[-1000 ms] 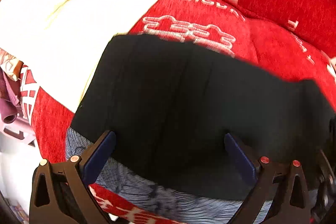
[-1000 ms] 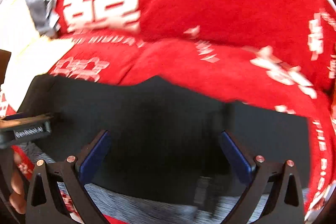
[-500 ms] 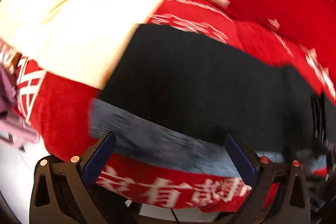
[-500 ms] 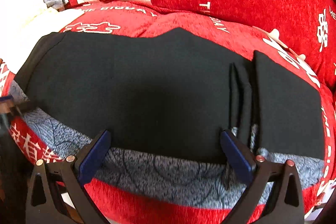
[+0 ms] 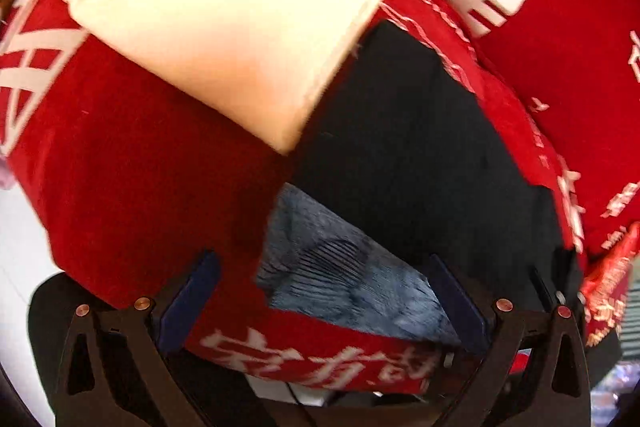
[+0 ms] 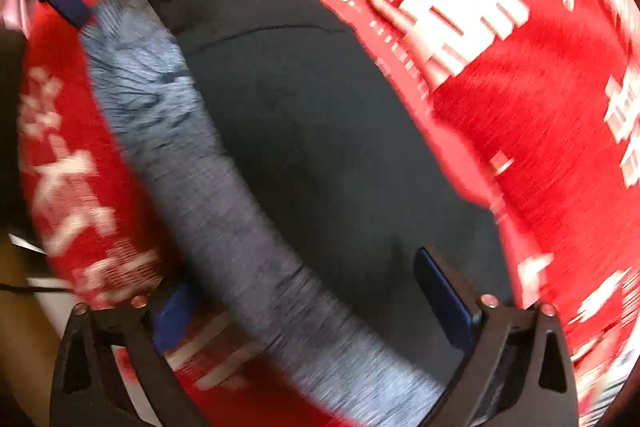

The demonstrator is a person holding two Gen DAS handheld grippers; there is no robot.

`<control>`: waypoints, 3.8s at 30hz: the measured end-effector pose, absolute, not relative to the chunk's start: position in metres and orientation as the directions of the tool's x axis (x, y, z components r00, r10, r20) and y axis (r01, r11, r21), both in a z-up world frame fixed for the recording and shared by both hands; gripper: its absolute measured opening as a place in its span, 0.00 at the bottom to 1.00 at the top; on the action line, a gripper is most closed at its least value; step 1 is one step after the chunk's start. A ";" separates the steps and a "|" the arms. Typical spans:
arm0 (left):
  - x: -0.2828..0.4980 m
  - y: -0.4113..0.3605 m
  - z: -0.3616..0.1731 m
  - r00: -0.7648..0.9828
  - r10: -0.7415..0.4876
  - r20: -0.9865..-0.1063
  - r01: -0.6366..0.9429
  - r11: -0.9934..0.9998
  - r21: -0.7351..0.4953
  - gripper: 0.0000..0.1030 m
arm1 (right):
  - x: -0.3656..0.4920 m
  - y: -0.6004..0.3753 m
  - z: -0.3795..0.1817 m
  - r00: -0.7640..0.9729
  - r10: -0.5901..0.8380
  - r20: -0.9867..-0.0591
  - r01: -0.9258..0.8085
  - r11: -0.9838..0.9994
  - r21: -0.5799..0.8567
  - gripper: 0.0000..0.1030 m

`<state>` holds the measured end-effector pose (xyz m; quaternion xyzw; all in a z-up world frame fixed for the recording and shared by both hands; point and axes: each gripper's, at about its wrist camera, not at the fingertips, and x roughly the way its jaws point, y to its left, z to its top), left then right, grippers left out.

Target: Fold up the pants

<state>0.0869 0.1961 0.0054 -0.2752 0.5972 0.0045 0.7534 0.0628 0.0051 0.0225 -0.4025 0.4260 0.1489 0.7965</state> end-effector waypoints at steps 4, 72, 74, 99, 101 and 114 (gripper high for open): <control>0.090 0.193 0.001 0.274 -0.422 -0.864 -0.354 0.791 -0.499 1.00 | 0.079 -0.001 0.045 0.503 -0.010 -0.864 -0.603 0.712 -0.360 0.63; 0.146 0.005 0.170 0.335 -0.389 -0.858 0.179 0.920 -0.348 0.35 | 0.120 -0.186 0.075 0.394 0.120 -0.911 -0.205 0.978 0.040 0.69; 0.142 -0.024 0.178 0.331 -0.383 -0.862 0.237 0.918 -0.317 0.35 | 0.113 -0.215 0.097 0.458 0.141 -0.878 -0.139 0.987 0.086 0.69; 0.116 -0.360 0.109 0.067 -0.214 -0.975 0.614 0.778 -0.128 0.64 | 0.018 -0.449 0.095 0.502 -0.040 -0.864 0.269 0.957 0.112 0.77; 0.116 -0.351 0.142 0.044 -0.319 -0.947 0.596 0.769 -0.232 0.64 | 0.011 -0.456 0.097 0.510 -0.053 -0.858 0.300 0.946 0.120 0.77; 0.139 -0.210 0.114 0.173 -0.212 -0.962 0.269 0.950 -0.161 1.00 | -0.009 -0.456 0.151 0.705 0.030 -0.709 0.276 0.908 0.314 0.79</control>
